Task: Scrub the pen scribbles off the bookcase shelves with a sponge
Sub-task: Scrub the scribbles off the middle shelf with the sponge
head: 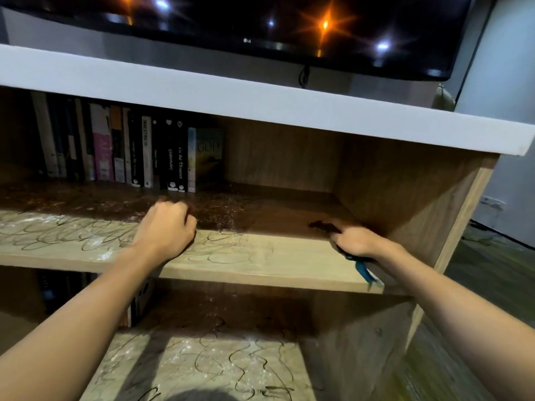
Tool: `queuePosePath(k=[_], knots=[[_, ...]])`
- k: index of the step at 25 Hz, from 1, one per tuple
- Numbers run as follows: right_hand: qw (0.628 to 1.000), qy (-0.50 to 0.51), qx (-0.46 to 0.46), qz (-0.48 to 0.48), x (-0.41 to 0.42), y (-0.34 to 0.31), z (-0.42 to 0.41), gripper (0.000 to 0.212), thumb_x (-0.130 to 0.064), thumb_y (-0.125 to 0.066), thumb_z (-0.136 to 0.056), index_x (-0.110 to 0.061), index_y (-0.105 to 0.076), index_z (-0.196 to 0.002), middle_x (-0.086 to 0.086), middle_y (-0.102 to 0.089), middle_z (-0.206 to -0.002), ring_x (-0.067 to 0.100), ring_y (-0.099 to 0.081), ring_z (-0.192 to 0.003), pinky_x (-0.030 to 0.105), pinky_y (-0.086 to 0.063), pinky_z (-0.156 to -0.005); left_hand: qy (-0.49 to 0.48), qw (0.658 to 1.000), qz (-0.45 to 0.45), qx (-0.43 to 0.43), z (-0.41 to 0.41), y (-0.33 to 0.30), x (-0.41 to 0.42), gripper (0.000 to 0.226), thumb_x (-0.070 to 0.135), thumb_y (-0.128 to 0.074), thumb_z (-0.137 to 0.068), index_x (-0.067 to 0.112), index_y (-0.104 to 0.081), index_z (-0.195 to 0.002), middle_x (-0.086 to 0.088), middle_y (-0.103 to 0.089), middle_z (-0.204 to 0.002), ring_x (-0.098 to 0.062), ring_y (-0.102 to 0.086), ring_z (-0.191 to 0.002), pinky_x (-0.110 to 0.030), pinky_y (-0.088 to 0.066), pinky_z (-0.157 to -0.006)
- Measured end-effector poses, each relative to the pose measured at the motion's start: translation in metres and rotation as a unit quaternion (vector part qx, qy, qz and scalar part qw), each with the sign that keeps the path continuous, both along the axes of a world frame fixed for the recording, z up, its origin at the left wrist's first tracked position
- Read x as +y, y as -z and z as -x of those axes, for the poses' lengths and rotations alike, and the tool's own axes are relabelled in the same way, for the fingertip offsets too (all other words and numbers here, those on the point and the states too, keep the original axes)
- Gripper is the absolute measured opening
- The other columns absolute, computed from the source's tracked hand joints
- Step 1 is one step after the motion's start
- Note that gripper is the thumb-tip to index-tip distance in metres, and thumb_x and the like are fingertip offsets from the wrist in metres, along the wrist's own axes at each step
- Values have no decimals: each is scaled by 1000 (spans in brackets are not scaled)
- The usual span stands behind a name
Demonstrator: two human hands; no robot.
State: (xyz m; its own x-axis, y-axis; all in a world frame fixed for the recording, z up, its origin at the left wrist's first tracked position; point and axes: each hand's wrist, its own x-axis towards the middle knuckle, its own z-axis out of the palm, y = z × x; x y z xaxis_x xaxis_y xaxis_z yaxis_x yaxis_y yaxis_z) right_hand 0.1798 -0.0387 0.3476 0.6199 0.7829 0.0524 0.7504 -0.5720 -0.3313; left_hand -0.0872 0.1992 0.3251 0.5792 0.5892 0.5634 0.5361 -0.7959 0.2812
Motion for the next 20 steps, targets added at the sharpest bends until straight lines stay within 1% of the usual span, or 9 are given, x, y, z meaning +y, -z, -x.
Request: queuePosePath(k=[2,6,8,10,11,13,15,18,20], knots=[[1000,15,-4,15,34,-1,-11,37,-40,-29,-103,-38,-45,-137,-3,-59,-116,16,-59,-93,20,-38,-68,-14,1000,15,-9,-8,-2,4,21,21,-50,-92,6,-63,-86,-11,-62,-74,-30,-58,-71,-36,-48,-64],[993,-112,12,-19,68,1,47,36,-35,-28,-104,-37,-47,-134,-6,-63,-91,9,-57,-72,18,-41,-62,-8,1000,24,6,-19,-6,9,22,20,-54,-91,7,-62,-108,-21,-62,-97,-39,-58,-93,-40,-49,-78],[974,-220,23,-36,46,12,77,35,-30,-36,-102,-39,-48,-133,-16,-61,-108,2,-58,-96,14,-41,-81,-7,999,38,8,-24,-6,12,24,19,-55,-91,8,-60,-111,-23,-61,-98,-40,-56,-96,-41,-49,-80],[957,-284,30,-52,11,12,82,35,-26,-43,-101,-41,-51,-132,-23,-48,-138,-6,-41,-127,14,-29,-104,-2,999,37,-7,-26,-8,8,14,17,-56,-90,6,-59,-98,-23,-59,-88,-41,-57,-96,-42,-49,-80],[956,-283,42,-57,0,12,71,35,-24,-45,-100,-41,-53,-130,-22,-49,-139,-6,-41,-129,15,-30,-106,-8,999,42,-11,-26,-8,7,10,16,-56,-90,6,-57,-91,-22,-57,-84,-42,-56,-96,-43,-49,-79],[975,-204,53,-69,-1,9,41,35,-23,-45,-101,-40,-54,-129,-12,-67,-110,2,-62,-102,18,-48,-84,-11,999,39,-5,-25,-9,6,14,17,-54,-92,5,-59,-97,-23,-58,-88,-41,-56,-97,-42,-47,-79],[993,-97,40,-48,16,7,19,34,-27,-40,-102,-37,-50,-133,-7,-65,-76,8,-62,-67,22,-46,-58,-7,999,36,7,-25,-6,6,23,19,-52,-92,7,-62,-109,-25,-60,-95,-41,-55,-97,-42,-47,-79],[994,-100,17,-27,48,8,35,36,-43,-38,-101,-40,-47,-136,-10,-63,-75,8,-59,-64,26,-44,-61,-10,999,44,3,-24,-5,8,24,20,-53,-90,11,-63,-110,-19,-55,-91,-40,-56,-91,-41,-48,-79],[981,-187,5,-43,48,11,70,35,-44,-38,-100,-43,-49,-134,-13,-65,-102,5,-62,-86,26,-46,-78,-9,999,46,8,-25,-2,12,23,20,-54,-89,13,-63,-109,-16,-53,-91,-39,-56,-87,-41,-49,-78]])
